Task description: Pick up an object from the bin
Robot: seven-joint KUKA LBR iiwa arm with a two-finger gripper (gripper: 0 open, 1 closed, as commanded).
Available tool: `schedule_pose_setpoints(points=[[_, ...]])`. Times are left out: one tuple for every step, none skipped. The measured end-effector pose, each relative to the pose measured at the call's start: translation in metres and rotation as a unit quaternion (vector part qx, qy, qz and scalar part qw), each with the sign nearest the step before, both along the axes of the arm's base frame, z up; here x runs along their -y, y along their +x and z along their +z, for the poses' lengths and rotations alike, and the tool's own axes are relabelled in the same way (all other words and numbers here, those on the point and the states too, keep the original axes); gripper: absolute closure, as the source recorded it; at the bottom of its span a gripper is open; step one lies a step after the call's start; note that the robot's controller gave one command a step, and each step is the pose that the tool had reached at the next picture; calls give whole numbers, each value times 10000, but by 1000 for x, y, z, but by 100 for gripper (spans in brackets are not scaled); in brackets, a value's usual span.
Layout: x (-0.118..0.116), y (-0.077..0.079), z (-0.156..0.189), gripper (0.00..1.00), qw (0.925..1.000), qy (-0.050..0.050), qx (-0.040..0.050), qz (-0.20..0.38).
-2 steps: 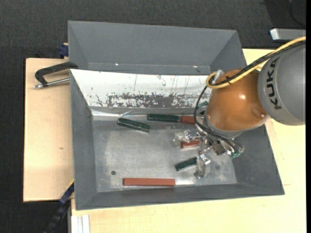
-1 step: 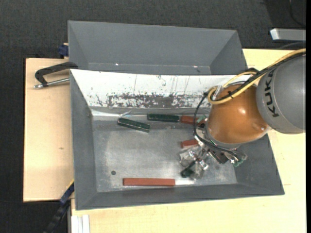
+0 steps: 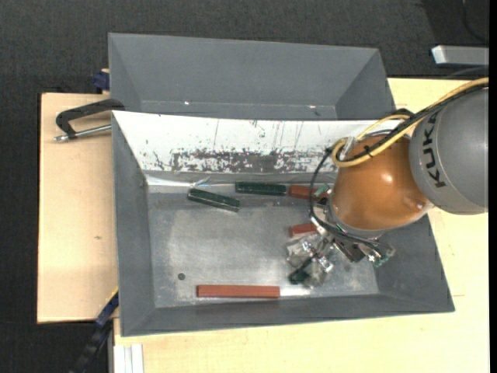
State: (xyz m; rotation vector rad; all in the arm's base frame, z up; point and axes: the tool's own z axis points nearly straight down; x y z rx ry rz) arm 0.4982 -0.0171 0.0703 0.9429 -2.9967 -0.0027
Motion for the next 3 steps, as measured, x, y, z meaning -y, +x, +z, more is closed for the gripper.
schedule_pose_setpoints(points=[[-16, 20, 85, 100, 10000, 2, 22, 91], [-16, 20, 85, 100, 10000, 2, 21, 91], [-12, 23, 162, 100, 9999, 1, 26, 133]])
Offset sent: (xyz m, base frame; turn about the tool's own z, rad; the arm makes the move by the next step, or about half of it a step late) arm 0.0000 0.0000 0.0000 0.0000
